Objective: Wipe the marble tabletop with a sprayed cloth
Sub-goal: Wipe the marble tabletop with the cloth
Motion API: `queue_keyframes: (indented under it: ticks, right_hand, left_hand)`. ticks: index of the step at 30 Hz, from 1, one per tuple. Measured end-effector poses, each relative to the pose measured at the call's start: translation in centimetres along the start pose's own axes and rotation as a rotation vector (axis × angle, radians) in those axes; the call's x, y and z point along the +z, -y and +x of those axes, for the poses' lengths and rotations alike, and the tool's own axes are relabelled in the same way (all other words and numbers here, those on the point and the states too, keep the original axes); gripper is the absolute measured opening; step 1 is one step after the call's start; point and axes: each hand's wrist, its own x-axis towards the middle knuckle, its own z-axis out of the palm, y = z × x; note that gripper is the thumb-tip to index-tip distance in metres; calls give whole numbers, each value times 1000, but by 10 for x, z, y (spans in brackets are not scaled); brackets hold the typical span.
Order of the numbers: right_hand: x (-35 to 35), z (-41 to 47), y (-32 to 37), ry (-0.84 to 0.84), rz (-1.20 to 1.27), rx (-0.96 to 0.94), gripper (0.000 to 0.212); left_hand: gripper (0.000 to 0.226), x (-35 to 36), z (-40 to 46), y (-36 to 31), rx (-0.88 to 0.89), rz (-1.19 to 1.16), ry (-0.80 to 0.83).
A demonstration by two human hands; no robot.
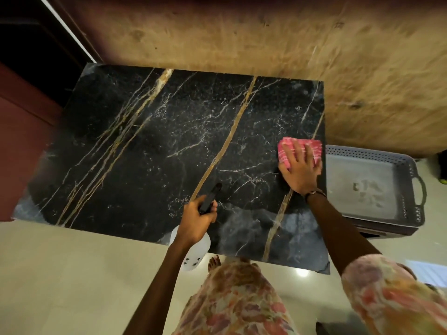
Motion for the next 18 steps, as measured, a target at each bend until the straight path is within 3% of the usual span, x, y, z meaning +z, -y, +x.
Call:
queue_keyframes:
  ticks: [3, 7, 10, 14, 18]
  right_hand:
    - [3, -35, -1, 13, -50, -245, 63]
    - [3, -104, -47, 54, -114, -426, 60]
    - [-7, -113, -81, 72, -111, -326, 64]
    - [-12, -87, -56, 71, -58, -167, 67]
    - [3, -98, -8, 79, -13, -240, 62]
  left_hand:
    - [19, 9, 5, -2, -19, 29, -13]
    - [18, 18, 9, -10, -20, 53, -29]
    - [15, 25, 9, -16, -2, 58, 9]
    - [16, 33, 2, -18, 12, 84, 14]
    - [19, 42, -7, -12, -29, 80, 27]
